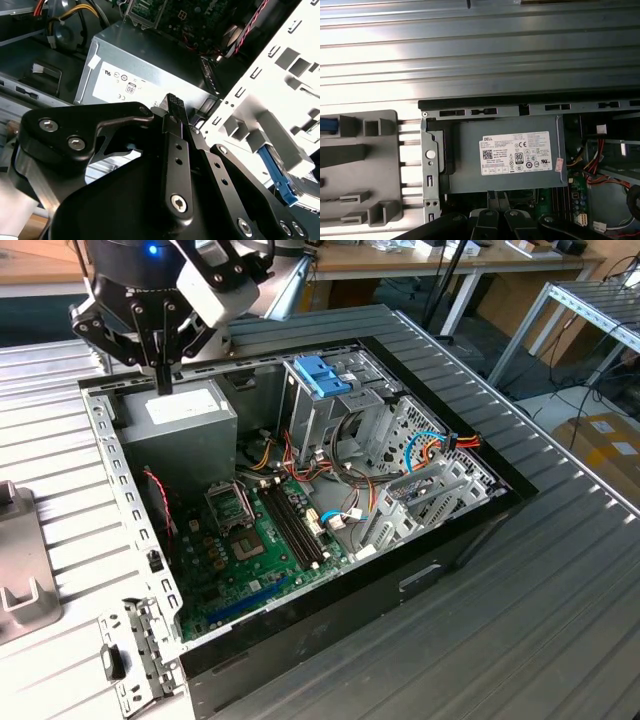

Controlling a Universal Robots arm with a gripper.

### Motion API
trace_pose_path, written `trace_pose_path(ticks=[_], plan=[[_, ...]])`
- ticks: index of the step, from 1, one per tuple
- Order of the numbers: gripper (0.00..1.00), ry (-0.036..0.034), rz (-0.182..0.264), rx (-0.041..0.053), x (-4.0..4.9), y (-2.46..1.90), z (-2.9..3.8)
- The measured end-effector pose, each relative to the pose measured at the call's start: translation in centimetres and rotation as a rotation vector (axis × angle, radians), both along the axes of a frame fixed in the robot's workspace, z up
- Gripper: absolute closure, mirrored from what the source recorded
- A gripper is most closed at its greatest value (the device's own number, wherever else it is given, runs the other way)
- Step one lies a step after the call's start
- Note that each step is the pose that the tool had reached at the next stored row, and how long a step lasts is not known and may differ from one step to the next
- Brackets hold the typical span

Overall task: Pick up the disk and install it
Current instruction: 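Reach for the disk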

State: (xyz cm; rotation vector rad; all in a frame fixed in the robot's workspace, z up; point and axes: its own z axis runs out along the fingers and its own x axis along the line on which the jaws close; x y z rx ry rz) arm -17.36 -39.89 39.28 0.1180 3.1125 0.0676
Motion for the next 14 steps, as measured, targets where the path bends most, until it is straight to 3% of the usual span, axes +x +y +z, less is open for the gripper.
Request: trace_pose_path(ticks=[14], plan=[[0.90, 0.0000, 0.000, 0.0000, -0.84, 0.00, 0.00]])
